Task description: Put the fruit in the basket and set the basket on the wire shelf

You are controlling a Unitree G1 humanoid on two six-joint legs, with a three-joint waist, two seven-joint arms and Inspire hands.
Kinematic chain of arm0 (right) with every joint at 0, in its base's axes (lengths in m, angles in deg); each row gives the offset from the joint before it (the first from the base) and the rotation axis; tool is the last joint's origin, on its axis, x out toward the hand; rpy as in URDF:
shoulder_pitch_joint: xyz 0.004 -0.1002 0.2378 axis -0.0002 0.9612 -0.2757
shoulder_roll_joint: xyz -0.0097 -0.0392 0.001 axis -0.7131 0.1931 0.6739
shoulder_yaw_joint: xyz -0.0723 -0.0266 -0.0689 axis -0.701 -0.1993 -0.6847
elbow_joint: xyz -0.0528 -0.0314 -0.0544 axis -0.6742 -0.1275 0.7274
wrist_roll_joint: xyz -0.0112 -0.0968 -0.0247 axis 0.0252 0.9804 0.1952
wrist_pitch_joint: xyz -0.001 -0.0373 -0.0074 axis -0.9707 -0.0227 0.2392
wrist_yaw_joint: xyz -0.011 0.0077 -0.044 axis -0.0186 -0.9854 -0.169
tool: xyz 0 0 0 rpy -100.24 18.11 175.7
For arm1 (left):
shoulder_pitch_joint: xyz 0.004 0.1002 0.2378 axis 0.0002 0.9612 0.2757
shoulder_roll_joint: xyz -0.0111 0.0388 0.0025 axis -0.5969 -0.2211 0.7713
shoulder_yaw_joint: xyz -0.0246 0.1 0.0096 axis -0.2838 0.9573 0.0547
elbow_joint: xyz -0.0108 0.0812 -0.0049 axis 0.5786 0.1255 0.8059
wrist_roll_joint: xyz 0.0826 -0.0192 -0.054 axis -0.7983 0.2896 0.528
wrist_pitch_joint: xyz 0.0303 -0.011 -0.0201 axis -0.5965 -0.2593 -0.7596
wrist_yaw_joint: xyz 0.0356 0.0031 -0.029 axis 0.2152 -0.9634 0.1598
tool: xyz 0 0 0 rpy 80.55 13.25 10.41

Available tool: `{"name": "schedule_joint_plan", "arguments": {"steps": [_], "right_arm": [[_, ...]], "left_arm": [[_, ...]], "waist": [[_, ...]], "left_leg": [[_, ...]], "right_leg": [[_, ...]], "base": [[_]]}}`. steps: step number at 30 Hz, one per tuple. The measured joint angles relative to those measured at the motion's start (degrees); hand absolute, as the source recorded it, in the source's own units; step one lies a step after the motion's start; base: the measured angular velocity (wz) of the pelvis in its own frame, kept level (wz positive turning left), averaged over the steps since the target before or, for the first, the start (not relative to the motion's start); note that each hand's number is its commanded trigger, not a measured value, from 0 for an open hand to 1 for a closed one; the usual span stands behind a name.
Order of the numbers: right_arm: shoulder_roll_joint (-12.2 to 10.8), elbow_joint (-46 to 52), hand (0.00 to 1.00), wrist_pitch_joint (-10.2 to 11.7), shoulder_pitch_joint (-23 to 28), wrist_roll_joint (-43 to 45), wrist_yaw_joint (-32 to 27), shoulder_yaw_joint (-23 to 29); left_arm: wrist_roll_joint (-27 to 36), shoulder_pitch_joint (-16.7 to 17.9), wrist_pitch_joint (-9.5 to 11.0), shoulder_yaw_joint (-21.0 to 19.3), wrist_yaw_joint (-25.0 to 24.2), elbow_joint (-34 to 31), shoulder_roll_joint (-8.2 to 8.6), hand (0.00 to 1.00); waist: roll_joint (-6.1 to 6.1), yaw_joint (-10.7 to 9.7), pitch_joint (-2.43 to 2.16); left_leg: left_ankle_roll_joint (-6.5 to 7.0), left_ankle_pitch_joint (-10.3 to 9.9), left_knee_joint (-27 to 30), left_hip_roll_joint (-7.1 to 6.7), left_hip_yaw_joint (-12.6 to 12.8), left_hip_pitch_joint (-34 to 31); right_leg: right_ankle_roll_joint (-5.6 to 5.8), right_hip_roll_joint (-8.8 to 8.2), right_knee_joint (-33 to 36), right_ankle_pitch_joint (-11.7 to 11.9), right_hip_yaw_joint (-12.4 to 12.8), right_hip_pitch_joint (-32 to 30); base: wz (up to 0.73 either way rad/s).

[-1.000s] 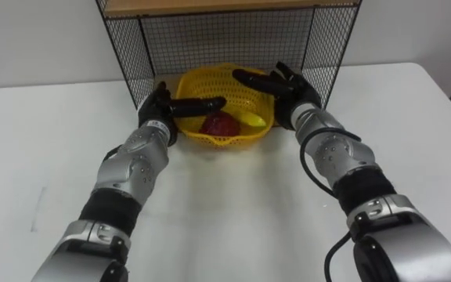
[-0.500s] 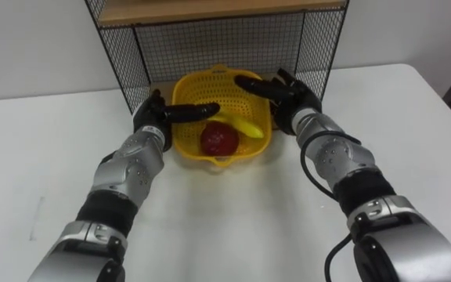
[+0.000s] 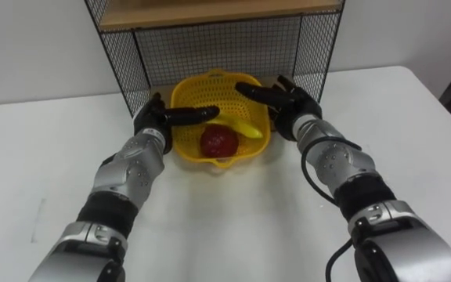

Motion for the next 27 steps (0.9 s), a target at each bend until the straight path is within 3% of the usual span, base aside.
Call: {"name": "schedule_joint_plan", "arguments": {"steps": [2,5,7,11,16,20,27], "right_arm": [[0.3,0.0,0.0,0.1,0.1,0.6,0.9,0.0],[1.5,0.2,0.0,0.1,1.0,1.3,2.0,0.0],[2.2,1.2,0.0,0.1,1.0,1.6,2.0,0.1],[2.4,3.1,0.0,0.7,1.0,1.7,2.1,0.4],[3.3,7.3,0.0,0.8,1.1,1.9,2.9,0.5],[4.4,10.1,0.0,1.2,1.7,2.0,3.8,0.5],[4.4,16.9,0.0,1.5,7.2,4.6,5.3,0.6]], "left_arm": [[-0.1,0.0,0.0,-0.2,0.0,-0.4,-0.15,0.0],[-0.1,0.0,0.0,-0.4,0.1,-2.7,-0.32,0.0],[-0.1,0.0,0.0,-1.4,0.1,-6.1,-0.42,0.0],[-0.2,0.1,0.0,-1.7,0.1,-9.5,-0.63,0.0],[-0.7,2.9,0.9,-1.5,0.0,-16.1,-1.7,0.0],[-3.3,4.0,1.4,-1.4,-0.1,-17.2,-2.01,0.0],[-7.6,6.7,1.6,-1.2,-2.3,-22.7,-2.46,0.0]], "waist": [[-0.04,0.0,-0.18],[-0.13,0.3,-1.26],[-0.27,0.4,-1.57],[-0.32,0.4,-1.58],[-0.52,0.5,-1.48],[-0.89,0.6,-1.28],[-1.58,0.7,-0.92]], "left_leg": [[0.03,0.0,0.0,0.0,0.0,-0.1],[0.06,0.1,-0.1,-0.01,0.0,-0.6],[0.07,0.3,-0.1,-0.04,0.0,-0.4],[0.04,0.3,-0.4,-0.04,0.2,0.5],[0.05,0.8,-1.4,0.07,0.9,1.0],[0.17,1.3,-2.2,0.06,0.9,1.0],[0.24,1.3,-2.2,-0.06,0.6,0.6]], "right_leg": [[0.01,0.0,0.0,0.0,0.0,-0.1],[0.01,-0.05,0.0,0.0,-0.1,-0.9],[0.01,-0.13,0.0,0.0,-0.1,-0.8],[0.03,-0.18,-0.1,0.0,-0.1,0.2],[0.12,-0.15,0.0,0.2,0.5,0.1],[0.16,-0.12,0.0,0.5,0.5,0.0],[0.22,-0.13,-0.3,0.5,0.3,-0.3]], "base": [[0.0],[0.0],[0.0],[-0.03],[-0.06],[0.0],[0.0]]}}
